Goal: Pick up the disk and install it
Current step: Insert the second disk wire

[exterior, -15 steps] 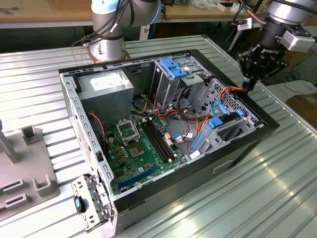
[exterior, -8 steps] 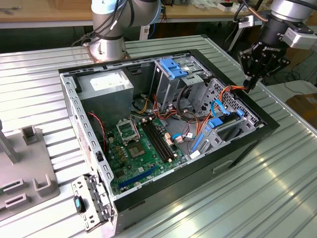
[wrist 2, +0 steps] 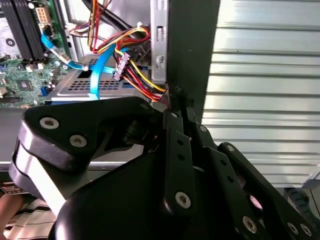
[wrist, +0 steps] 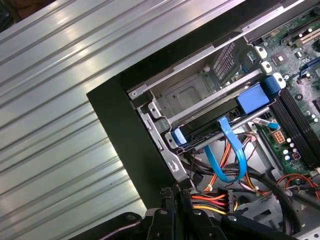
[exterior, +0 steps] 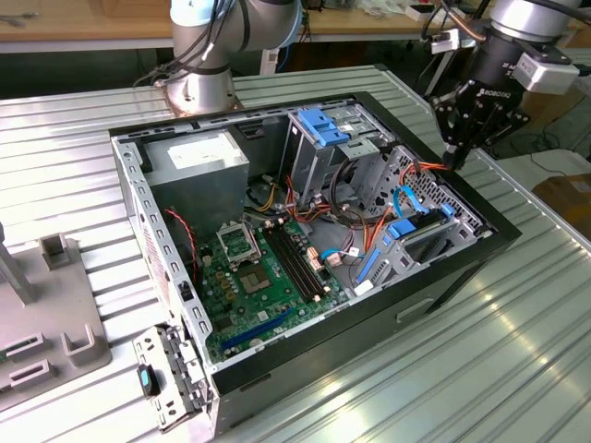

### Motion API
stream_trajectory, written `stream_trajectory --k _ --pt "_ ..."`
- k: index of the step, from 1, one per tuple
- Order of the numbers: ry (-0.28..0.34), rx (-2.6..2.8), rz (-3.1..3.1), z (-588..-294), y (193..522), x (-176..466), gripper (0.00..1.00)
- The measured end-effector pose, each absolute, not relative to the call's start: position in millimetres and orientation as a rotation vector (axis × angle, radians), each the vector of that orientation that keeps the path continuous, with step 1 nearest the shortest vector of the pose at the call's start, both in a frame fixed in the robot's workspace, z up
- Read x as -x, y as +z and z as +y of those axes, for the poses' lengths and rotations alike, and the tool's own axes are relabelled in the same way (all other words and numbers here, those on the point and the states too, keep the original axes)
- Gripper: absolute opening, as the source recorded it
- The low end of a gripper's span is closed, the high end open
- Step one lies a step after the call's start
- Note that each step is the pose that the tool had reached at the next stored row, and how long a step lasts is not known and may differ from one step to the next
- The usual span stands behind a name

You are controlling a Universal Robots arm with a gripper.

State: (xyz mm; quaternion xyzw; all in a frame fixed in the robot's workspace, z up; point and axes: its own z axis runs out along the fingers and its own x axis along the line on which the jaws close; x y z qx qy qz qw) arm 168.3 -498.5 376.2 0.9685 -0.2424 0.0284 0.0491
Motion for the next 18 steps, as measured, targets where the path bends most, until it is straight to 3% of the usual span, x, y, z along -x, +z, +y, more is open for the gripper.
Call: stream_trajectory --k 18 --pt "0.092 -2.946 -0.760 -498.6 376.1 -120.9 0.16"
